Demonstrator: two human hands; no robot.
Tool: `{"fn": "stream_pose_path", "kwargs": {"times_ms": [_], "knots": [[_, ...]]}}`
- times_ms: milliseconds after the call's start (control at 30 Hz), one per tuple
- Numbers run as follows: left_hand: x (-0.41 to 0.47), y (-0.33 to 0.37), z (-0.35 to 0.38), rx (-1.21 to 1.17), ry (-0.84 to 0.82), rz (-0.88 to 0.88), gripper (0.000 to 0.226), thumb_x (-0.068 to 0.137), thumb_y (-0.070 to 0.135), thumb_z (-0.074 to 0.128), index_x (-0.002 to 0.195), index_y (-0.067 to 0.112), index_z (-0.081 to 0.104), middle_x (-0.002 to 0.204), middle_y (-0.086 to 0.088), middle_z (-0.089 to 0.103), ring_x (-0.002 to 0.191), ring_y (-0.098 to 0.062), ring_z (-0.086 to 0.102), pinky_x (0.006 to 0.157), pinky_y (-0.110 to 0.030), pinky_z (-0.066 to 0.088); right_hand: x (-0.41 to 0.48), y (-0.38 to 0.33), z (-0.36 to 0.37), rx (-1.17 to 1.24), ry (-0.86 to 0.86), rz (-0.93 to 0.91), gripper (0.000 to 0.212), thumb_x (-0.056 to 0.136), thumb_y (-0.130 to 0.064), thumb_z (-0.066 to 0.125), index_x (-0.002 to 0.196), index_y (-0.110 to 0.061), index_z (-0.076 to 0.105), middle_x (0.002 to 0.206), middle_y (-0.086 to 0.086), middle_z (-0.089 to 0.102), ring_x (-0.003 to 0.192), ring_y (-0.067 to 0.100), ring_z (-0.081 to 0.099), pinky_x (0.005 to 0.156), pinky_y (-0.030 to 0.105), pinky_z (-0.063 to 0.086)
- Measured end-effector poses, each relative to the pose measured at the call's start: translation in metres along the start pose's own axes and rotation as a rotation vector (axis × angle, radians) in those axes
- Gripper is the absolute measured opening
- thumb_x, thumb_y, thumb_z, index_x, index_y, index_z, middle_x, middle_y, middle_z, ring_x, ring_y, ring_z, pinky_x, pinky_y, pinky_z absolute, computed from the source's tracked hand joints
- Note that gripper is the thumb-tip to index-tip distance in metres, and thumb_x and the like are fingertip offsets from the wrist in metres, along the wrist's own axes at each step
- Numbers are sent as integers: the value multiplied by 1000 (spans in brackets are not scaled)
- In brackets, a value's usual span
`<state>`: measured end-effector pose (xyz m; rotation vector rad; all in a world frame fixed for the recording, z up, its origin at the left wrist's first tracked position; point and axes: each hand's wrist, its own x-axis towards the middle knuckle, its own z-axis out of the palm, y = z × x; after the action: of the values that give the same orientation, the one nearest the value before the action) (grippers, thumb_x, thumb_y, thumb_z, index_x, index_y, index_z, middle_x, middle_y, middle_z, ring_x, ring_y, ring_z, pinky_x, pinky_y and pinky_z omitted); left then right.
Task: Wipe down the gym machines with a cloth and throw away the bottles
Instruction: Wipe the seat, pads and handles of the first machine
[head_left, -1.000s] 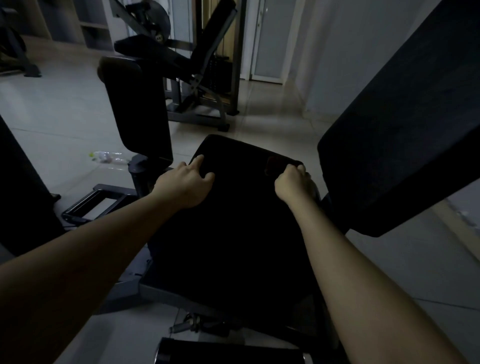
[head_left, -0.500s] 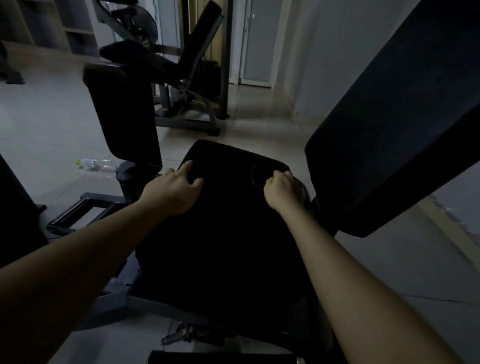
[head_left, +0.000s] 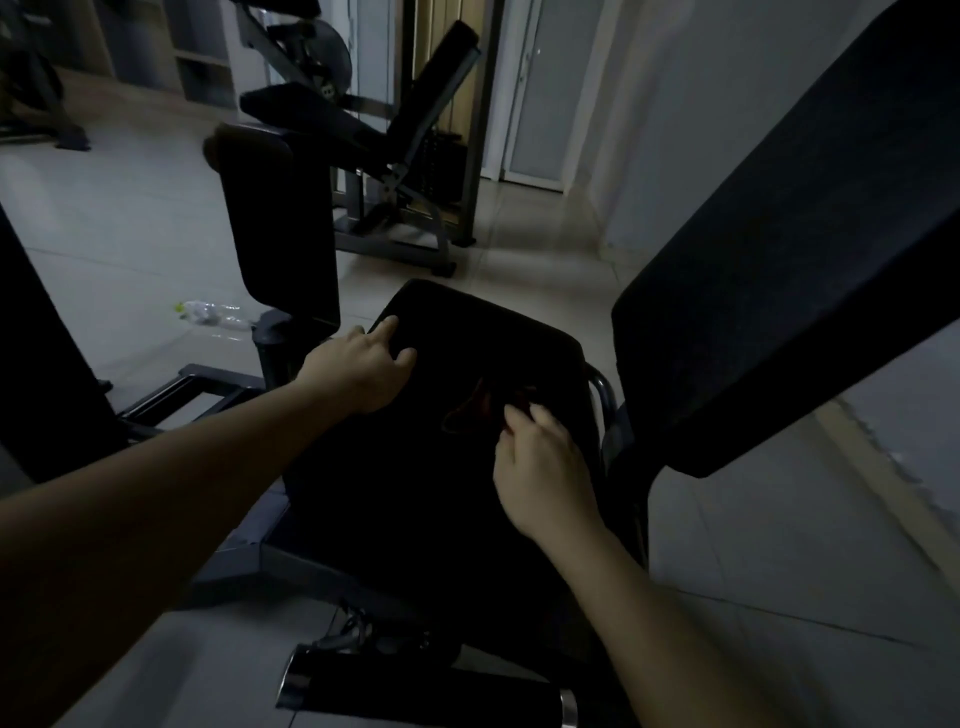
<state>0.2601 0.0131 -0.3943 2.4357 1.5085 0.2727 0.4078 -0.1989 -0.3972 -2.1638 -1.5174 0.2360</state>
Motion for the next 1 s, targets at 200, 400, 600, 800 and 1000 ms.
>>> {"fn": "stream_pose_path", "kwargs": {"times_ms": [200,400,600,800,1000], "knots": [[5,-5,-3,-13,-33,23,70,100,64,31,161,35,14,153,-18,42,138,-38,45,102,-44,39,118,35,-2,4,61,219,45,104,-27,34,143,-11,48,151,13,39,136,35,40,113,44,34],[0,-1,-8,-27,-23,29,69,101,62,33,161,32,17,154,-18,42,139,-40,43,107,-46,39,104,30,-2,-59,5,206,44,103,-22,31,144,-10,45,152,13,34,136,37,38,113,45,33],[-15,5,-13,93,41,28,69,99,64,32,156,25,31,146,-19,47,134,-39,46,100,-47,41,-54,7,-5,-65,-2,-20,46,105,-26,33,149,-15,39,159,6,29,146,24,26,117,37,28],[-63,36,-20,380,108,97,62,98,60,38,133,12,58,136,-18,50,129,-37,45,99,-47,40,-9,35,-13,-26,-34,32,47,106,-28,32,151,-15,38,158,11,31,143,31,32,114,40,29],[-117,29,12,199,121,110,71,100,62,25,157,18,29,165,-14,23,154,-31,16,121,-54,19,45,34,-10,5,-2,200,44,103,-23,31,144,-11,44,156,14,31,141,37,32,115,46,31]]}}
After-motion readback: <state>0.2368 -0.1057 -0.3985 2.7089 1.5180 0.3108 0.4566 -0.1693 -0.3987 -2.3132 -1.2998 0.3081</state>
